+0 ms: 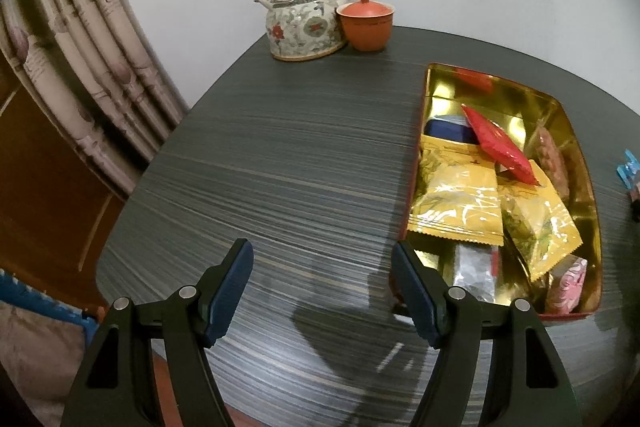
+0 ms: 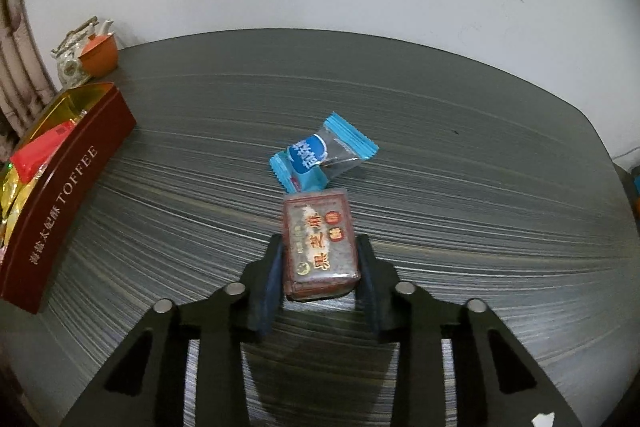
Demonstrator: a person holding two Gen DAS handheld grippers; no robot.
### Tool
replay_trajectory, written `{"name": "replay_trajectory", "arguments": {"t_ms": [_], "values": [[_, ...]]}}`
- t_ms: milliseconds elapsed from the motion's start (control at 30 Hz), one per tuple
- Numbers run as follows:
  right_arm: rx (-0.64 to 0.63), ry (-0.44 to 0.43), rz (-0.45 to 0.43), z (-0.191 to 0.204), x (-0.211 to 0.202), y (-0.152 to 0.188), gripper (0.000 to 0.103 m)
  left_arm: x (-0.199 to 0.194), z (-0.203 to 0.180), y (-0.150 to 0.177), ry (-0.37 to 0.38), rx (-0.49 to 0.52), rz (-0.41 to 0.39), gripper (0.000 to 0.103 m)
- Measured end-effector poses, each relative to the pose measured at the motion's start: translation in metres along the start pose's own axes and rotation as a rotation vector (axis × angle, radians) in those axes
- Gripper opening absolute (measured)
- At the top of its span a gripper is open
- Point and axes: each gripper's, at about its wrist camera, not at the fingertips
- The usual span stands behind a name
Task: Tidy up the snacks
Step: 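Move the right tool to the brown square cake and grasp it, then grasp the blue-wrapped candy with the left tool while the right tool holds the cake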
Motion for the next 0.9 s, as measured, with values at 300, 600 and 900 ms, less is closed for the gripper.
{"name": "replay_trajectory", "arguments": {"t_ms": [300,600,900], "values": [[0.045,0.048,-0.010,-0.040,-0.003,0.007,0.030,-0.009,-0.018,0.004,0.007,0.035,-0.029,0.072],[0.096,0.079,-0.019,-0.094,-0.001,0.009,0.030,-0.048,-0.090,-0.002,0.119,0.175,-0.097,0.072],[0.102,0.103,-0.020,-0.101,0.013,-0.006,0.030,-0.057,-0.177,-0.010,0.244,0.301,-0.111,0.072]]}}
Point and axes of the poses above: each gripper's, at about its wrist camera, not at the fingertips, and x roughly the way its jaws point, z to its left, y to its underside, and after that the axes turned 4 degrees about -x, right-handed
